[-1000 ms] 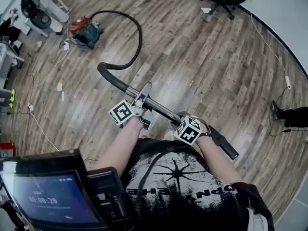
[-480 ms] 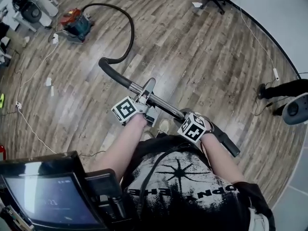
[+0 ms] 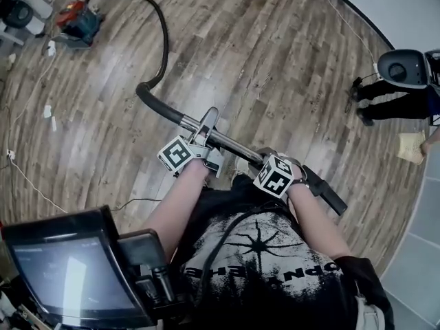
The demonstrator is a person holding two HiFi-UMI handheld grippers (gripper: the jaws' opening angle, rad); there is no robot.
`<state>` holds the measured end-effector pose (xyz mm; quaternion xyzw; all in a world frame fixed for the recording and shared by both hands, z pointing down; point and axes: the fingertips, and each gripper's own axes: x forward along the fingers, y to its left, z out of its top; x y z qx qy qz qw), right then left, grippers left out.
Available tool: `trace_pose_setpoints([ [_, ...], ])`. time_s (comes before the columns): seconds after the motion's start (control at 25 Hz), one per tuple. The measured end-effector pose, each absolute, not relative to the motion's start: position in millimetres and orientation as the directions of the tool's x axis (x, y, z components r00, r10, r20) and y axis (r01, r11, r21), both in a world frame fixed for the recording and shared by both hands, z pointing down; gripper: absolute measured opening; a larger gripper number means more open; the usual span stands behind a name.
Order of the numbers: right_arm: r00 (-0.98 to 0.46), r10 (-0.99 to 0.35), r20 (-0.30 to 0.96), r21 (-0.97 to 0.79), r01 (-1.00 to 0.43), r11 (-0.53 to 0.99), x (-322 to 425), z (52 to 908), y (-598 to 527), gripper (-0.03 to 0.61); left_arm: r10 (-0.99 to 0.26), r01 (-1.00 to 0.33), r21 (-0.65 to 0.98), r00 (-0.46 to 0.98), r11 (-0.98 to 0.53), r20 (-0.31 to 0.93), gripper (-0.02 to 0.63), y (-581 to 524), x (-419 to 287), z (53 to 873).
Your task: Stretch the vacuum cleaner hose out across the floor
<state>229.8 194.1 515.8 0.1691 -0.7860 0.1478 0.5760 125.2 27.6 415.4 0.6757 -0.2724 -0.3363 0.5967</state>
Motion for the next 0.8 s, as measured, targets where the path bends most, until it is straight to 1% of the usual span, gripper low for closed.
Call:
trace_pose_setpoints([
  [0.08, -0.294, -0.095, 0.951, -0.043, -0.432, 0.901, 245.2, 516.1, 201.1, 0.095, -0.768, -0.030, 0.985, 0.631, -0.169, -0.113, 0.054, 34.1, 138.6, 417.9],
  [0.12, -0.301, -0.098, 0.948, -0.043, -0.428, 0.903, 254.4, 516.3, 203.1, 0.095, -0.769, -0.036, 0.984, 0.628, -0.177, -0.116, 0.054, 36.8, 148.1, 415.7],
  [0.24, -0.316, -0.104, 0.943, -0.032, -0.399, 0.916, 288.8, 519.1, 209.7, 0.095, -0.787, 0.022, 0.984, 0.597, -0.177, -0.155, 0.054, 49.8, 183.2, 405.5],
  [0.4, -0.315, -0.064, 0.947, -0.048, -0.335, 0.941, 342.7, 522.5, 231.8, 0.095, -0.830, 0.034, 0.987, 0.537, -0.160, -0.153, 0.054, 77.5, 227.0, 408.2],
  [0.56, -0.334, -0.054, 0.941, -0.050, -0.295, 0.954, 380.8, 513.0, 247.2, 0.095, -0.847, 0.007, 0.984, 0.507, -0.179, -0.158, 0.053, 97.5, 260.9, 394.8],
  [0.8, -0.380, -0.047, 0.924, -0.070, -0.288, 0.955, 402.3, 513.1, 265.3, 0.097, -0.847, -0.041, 0.982, 0.514, -0.183, -0.136, 0.054, 116.2, 287.9, 388.7],
])
